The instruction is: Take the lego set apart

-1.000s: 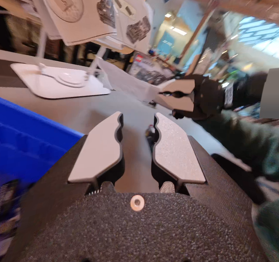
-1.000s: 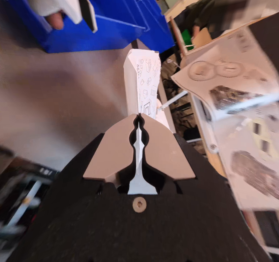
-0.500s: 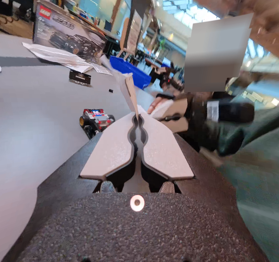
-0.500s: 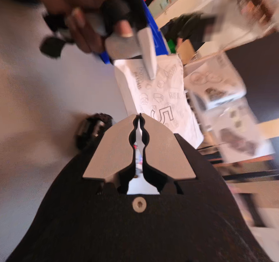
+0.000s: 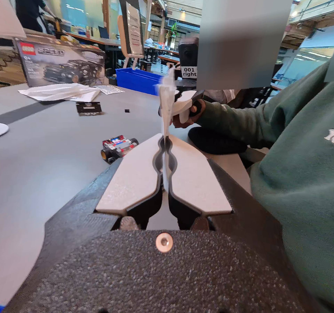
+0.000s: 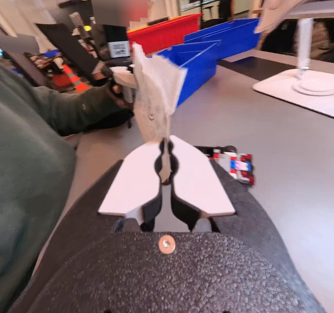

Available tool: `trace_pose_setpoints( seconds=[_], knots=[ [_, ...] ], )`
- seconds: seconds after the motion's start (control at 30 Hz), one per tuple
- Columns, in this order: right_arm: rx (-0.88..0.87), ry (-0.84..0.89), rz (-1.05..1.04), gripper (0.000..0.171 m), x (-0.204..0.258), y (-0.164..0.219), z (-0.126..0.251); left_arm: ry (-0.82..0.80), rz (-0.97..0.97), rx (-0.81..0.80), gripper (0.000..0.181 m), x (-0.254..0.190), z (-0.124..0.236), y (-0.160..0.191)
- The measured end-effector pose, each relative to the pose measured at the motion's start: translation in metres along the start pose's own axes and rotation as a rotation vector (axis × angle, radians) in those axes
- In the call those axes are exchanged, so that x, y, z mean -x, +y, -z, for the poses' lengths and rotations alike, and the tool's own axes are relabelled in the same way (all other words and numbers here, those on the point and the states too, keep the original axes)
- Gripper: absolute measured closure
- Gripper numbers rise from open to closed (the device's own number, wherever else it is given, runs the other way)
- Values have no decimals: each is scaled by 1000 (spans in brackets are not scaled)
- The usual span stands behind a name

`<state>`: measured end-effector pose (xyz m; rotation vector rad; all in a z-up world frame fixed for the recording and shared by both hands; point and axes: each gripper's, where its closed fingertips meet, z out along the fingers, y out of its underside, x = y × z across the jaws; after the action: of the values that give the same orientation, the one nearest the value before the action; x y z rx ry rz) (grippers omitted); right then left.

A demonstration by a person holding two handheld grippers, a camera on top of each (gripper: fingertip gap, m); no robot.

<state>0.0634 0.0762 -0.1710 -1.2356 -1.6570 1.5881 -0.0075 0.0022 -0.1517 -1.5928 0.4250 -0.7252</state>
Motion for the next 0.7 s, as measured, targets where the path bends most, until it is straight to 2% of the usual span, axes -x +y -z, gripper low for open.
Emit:
trace_pose_setpoints(
  seconds=[0.23, 0.37, 0.47, 0.6, 0.7],
  knots=[
    [33, -92, 55, 171, 22, 8, -26, 65, 21, 36, 180, -12, -12, 9],
    [-62, -165, -29, 171, 18, -9, -3, -6, 4, -1, 181, 0, 1, -1],
    [-101, -207, -90, 171, 18, -12, 8, -2, -17, 8, 181, -1, 2, 0],
    [-64, -108, -89, 170, 2, -5, 8, -55, -91, 80, 181, 2, 2, 7],
    [-74, 8, 10, 153, -6, -27, 26, -85, -111, 136, 181, 5, 2, 14]
  ],
)
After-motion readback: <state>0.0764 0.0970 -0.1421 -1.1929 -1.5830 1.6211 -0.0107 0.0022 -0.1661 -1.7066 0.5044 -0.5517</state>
